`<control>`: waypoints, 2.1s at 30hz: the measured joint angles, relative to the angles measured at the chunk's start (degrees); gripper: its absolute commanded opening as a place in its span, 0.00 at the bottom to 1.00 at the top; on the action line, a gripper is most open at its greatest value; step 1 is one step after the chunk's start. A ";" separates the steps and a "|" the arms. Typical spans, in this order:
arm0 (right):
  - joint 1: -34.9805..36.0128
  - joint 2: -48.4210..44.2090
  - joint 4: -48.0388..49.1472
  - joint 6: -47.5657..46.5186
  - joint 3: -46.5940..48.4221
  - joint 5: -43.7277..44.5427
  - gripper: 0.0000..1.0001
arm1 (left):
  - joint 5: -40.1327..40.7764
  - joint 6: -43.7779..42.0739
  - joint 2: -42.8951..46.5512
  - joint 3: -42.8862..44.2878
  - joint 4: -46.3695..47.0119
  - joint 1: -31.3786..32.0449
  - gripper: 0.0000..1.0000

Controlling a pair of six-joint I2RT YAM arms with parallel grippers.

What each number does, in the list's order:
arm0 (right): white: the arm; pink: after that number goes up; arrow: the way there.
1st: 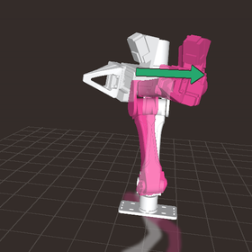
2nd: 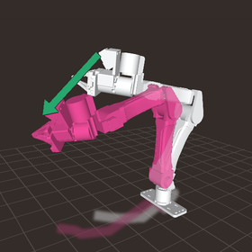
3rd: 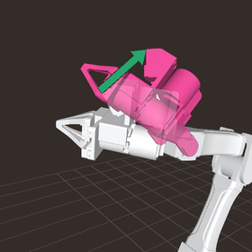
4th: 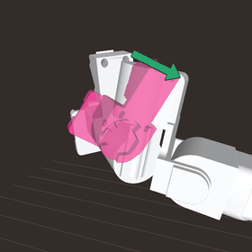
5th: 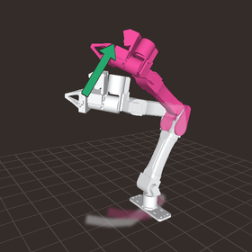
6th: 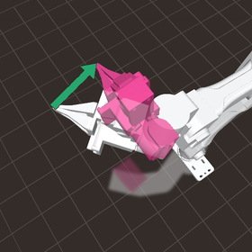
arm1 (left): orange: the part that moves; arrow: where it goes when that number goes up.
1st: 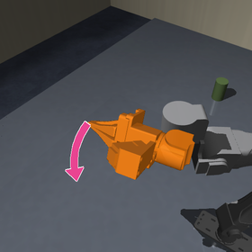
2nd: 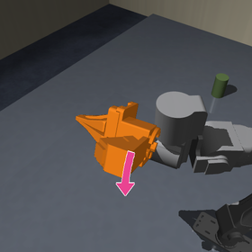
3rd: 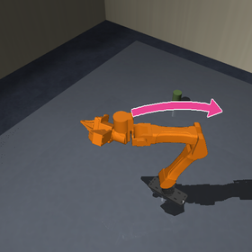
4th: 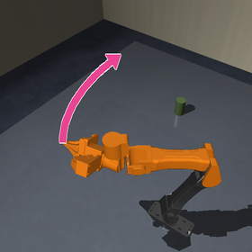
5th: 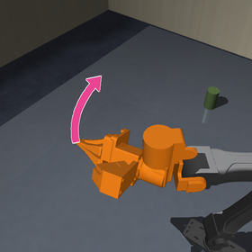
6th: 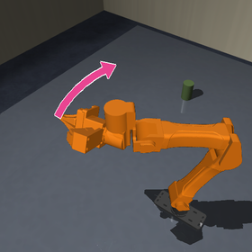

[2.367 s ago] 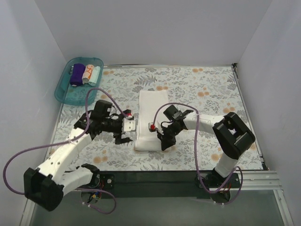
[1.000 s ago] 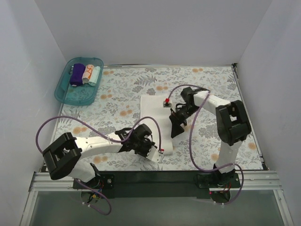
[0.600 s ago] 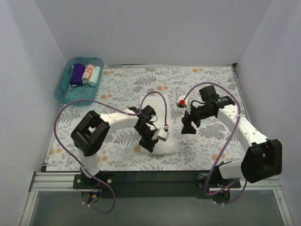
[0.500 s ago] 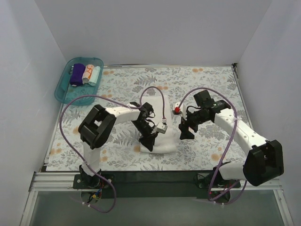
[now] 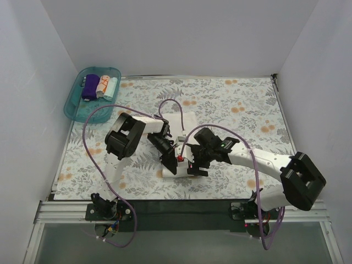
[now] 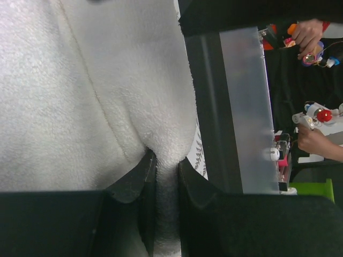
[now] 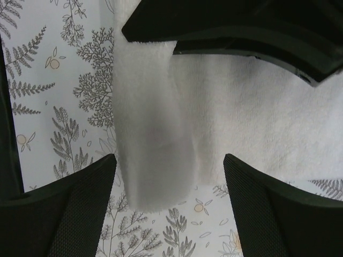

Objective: Roll the towels
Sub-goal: Roll the towel

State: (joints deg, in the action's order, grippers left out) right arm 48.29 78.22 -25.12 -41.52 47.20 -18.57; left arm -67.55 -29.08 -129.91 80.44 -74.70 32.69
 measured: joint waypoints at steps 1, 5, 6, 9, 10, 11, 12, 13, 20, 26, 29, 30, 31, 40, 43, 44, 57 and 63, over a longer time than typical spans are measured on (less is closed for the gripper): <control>0.96 1.18 1.42 0.20 0.00 0.52 0.68 | 0.00 -0.04 -0.17 0.13 -0.37 -0.13 0.09; 3.23 5.40 4.52 0.83 0.02 1.16 0.62 | 0.00 0.15 -1.05 0.94 -1.55 -0.55 0.10; 3.54 5.88 4.81 0.83 -0.04 1.05 0.61 | 0.00 0.28 -1.09 0.94 -1.64 -0.66 0.10; 3.87 6.27 4.96 1.07 -0.15 -0.09 0.56 | 0.00 0.59 -1.42 1.11 -2.05 -0.96 0.12; 3.89 6.29 4.96 1.16 -0.15 -0.98 0.52 | -0.02 0.66 -1.66 1.31 -2.32 -1.01 0.13; 3.93 6.36 5.01 1.27 -0.15 -1.64 0.45 | -0.11 0.79 -1.92 1.57 -2.64 -1.05 0.13; 3.93 6.62 5.09 1.33 -0.15 -2.12 0.37 | -0.20 0.87 -2.08 1.70 -2.86 -1.07 0.14; 3.91 7.15 5.31 1.49 -0.15 -2.27 0.34 | -0.20 0.96 -2.12 1.70 -2.93 -1.09 0.17; 1.77 11.93 5.20 2.69 2.14 -5.84 0.01 | -0.02 1.92 -1.57 1.49 -3.67 -1.86 0.40; -0.70 14.40 2.36 2.16 4.63 -12.28 0.01 | 4.31 2.27 5.75 -2.56 1.75 -4.48 0.46; -3.04 18.05 -1.20 1.90 7.87 -17.38 0.01 | 8.09 3.15 11.34 -3.69 5.64 -8.79 0.50; -3.98 19.45 -2.58 1.84 9.03 -19.23 0.01 | 9.27 3.65 14.01 -4.15 7.50 -10.80 0.51; -4.92 20.98 -4.07 1.75 10.27 -21.05 0.01 | 10.75 4.00 17.05 -5.11 9.62 -12.76 0.52; -10.86 37.79 -20.22 1.20 23.87 -35.71 0.01 | 21.62 5.55 48.41 -19.54 22.77 -14.82 0.58; -11.89 43.32 -26.21 1.07 28.00 -40.00 0.01 | 26.95 6.36 56.46 -26.56 29.18 -7.28 0.63; -12.11 44.19 -27.12 1.03 28.57 -40.57 0.01 | 28.41 6.64 57.96 -28.13 30.75 -5.03 0.63; -12.98 57.09 -42.99 0.33 37.51 -48.30 0.01 | 45.55 9.18 54.29 -37.33 51.28 18.60 0.62; -13.42 57.90 -45.59 -0.79 39.17 -48.00 0.03 | 49.92 9.55 49.16 -39.21 54.97 22.10 0.27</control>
State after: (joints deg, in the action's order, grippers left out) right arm 34.87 136.11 -70.72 -42.30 86.37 -66.57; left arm -17.63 -19.53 -80.75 41.23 -19.73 54.78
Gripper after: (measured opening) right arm 0.091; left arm 0.374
